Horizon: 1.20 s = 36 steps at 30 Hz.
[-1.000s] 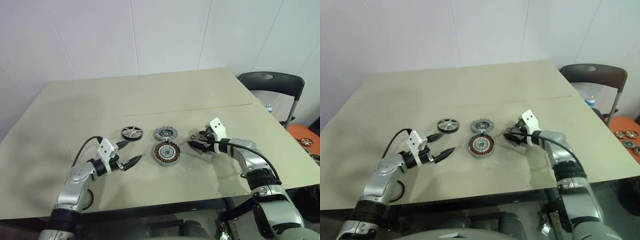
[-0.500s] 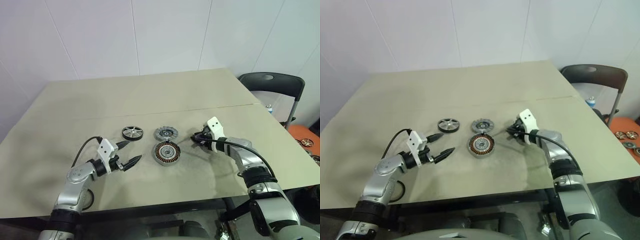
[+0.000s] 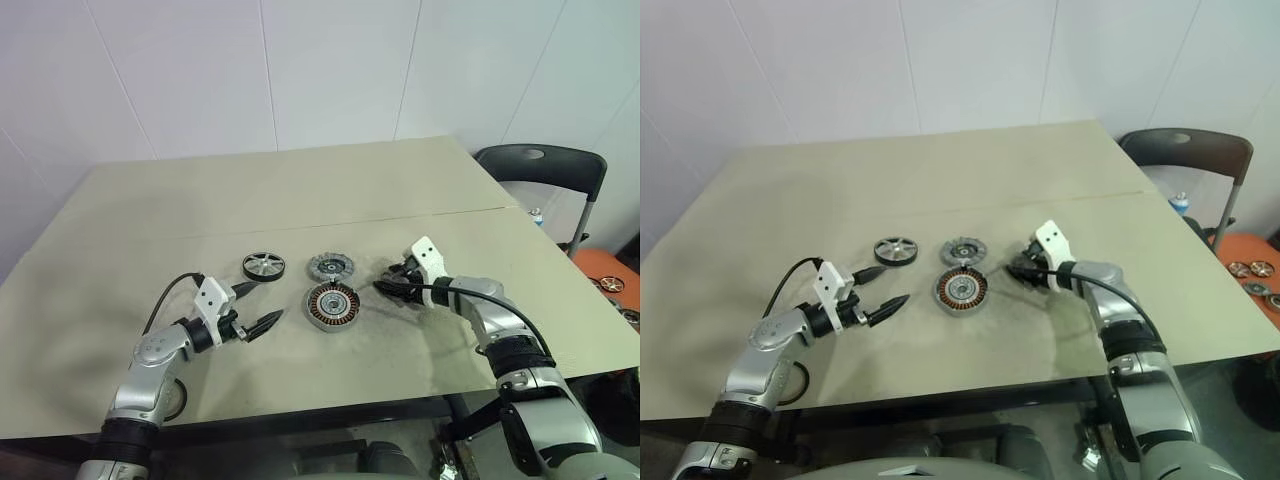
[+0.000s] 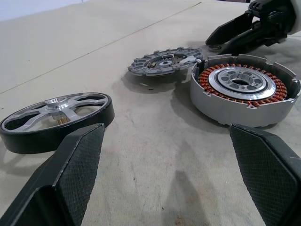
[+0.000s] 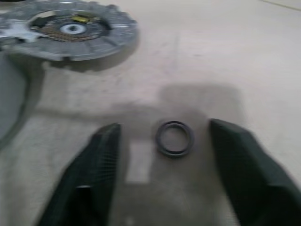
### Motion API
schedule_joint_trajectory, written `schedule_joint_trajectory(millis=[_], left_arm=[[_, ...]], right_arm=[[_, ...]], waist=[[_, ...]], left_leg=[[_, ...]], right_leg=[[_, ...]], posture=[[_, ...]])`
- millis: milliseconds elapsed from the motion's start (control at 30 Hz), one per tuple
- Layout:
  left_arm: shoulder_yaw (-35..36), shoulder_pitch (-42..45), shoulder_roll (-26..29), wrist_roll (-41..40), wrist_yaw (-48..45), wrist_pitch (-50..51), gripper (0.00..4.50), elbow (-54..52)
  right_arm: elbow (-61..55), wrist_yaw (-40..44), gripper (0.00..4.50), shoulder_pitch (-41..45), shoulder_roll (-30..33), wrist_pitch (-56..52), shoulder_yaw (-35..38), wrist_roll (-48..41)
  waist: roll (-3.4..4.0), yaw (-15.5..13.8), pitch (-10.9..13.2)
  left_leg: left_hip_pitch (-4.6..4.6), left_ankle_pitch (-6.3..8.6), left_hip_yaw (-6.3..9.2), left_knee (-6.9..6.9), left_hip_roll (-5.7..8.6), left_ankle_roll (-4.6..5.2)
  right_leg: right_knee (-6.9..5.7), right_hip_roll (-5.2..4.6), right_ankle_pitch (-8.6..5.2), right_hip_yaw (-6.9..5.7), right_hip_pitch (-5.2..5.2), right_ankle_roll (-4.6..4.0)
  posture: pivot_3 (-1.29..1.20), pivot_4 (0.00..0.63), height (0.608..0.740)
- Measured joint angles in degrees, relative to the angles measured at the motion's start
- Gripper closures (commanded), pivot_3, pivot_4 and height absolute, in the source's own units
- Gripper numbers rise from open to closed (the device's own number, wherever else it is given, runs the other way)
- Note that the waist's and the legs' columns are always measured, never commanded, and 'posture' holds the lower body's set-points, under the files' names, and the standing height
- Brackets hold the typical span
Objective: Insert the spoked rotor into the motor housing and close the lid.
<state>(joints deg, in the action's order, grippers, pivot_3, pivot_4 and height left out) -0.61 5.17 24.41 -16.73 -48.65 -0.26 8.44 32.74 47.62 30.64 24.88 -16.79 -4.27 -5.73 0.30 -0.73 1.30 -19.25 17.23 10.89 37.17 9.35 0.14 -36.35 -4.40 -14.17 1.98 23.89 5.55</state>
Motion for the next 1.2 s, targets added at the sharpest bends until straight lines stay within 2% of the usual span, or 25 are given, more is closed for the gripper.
schedule_joint_trajectory(millis=[400, 833, 1033, 1133, 1200], left_arm=[[0.0, 0.0, 0.0, 0.0, 0.1, 0.0, 0.00, 0.0], [0.0, -0.4, 0.0, 0.0, 0.1, 0.0, 0.00, -0.1], [0.0, -0.4, 0.1, 0.0, 0.2, 0.0, 0.00, -0.2], [0.0, -0.4, 0.1, 0.0, 0.1, 0.0, 0.00, -0.2], [0.0, -0.4, 0.1, 0.0, 0.1, 0.0, 0.00, -0.2]], right_arm=[[-4.5, 3.9, 1.17, -1.7, -0.3, -0.3, -0.2, -1.3], [-0.9, -1.3, 1.17, -0.2, -0.6, -0.7, -0.1, 0.5], [-0.4, -1.1, 1.17, 0.7, -0.4, -2.7, -0.7, 1.0], [-0.4, -1.0, 1.75, 0.7, -0.3, -3.1, -0.8, 1.0], [-0.5, -0.5, 2.34, 0.7, -0.3, -3.2, -0.9, 1.0]], waist=[[-0.02, -0.1, 0.0], [-0.02, -0.1, 0.0], [-0.25, -0.1, -0.2], [-0.33, -0.1, -0.3], [-0.34, -0.1, -0.3]], left_leg=[[-0.06, 0.00, -0.04, 0.00, -0.01, 0.00], [-0.05, 0.00, -0.09, -0.01, -0.01, 0.00], [0.00, 0.01, -0.11, 0.01, -0.02, 0.01], [0.02, 0.07, -0.11, 0.01, -0.02, 0.12], [0.03, 0.12, -0.11, 0.01, -0.03, 0.21]], right_leg=[[0.00, 0.01, 0.01, 0.03, 0.08, 0.01], [-0.01, 0.01, 0.02, 0.10, 0.10, -0.01], [-0.02, 0.04, 0.04, 0.12, 0.05, -0.02], [-0.02, 0.05, 0.04, 0.12, 0.03, -0.02], [-0.02, 0.06, 0.05, 0.13, 0.03, -0.02]], posture=[[0.00, 0.000, 0.740], [0.00, 0.000, 0.740], [0.00, 0.000, 0.740], [0.00, 0.000, 0.740], [0.00, 0.000, 0.740]])
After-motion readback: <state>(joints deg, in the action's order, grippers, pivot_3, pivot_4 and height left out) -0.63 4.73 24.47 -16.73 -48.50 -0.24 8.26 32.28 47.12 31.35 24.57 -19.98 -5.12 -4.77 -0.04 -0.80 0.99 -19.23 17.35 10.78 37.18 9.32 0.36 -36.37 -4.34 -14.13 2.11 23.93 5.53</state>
